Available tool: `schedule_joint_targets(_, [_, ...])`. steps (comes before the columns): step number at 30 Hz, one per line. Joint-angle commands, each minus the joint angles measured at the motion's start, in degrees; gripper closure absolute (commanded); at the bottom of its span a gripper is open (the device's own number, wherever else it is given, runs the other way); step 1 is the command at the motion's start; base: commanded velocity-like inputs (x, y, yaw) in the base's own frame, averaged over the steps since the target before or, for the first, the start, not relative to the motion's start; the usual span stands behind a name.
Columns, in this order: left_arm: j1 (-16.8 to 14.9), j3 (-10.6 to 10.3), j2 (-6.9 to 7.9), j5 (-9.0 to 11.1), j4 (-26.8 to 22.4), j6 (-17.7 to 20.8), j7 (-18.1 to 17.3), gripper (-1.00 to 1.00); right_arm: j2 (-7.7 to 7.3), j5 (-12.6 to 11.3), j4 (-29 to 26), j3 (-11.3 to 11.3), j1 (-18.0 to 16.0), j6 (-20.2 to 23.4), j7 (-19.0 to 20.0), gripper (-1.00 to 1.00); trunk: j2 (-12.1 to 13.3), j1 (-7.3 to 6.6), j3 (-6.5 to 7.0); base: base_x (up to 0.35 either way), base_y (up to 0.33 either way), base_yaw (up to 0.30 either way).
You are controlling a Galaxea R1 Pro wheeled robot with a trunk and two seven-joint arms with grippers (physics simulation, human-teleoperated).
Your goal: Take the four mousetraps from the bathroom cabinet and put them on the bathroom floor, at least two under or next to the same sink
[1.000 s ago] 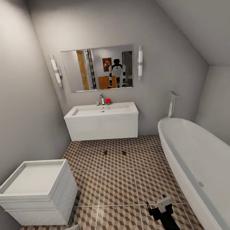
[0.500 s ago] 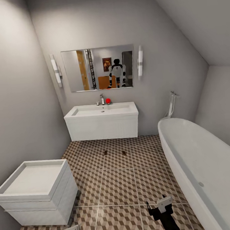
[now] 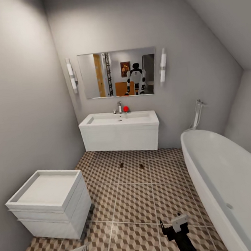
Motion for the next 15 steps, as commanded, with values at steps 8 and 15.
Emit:
schedule_joint_targets(8, [-0.03, -0.48, 0.02, 0.0, -0.07, 0.01, 0.55, -1.0, 0.02, 0.61, 0.05, -0.14, -0.05, -0.09, -0.42, -1.0, -0.13, 0.03, -0.32, 0.0, 0.0, 0.244])
schedule_joint_targets(15, [-0.02, -0.48, 0.02, 0.0, -0.07, 0.01, 0.55, -1.0, 0.02, 0.61, 0.05, -0.14, -0.05, -0.09, -0.42, -1.0, -0.13, 0.03, -0.49, 0.0, 0.0, 0.247])
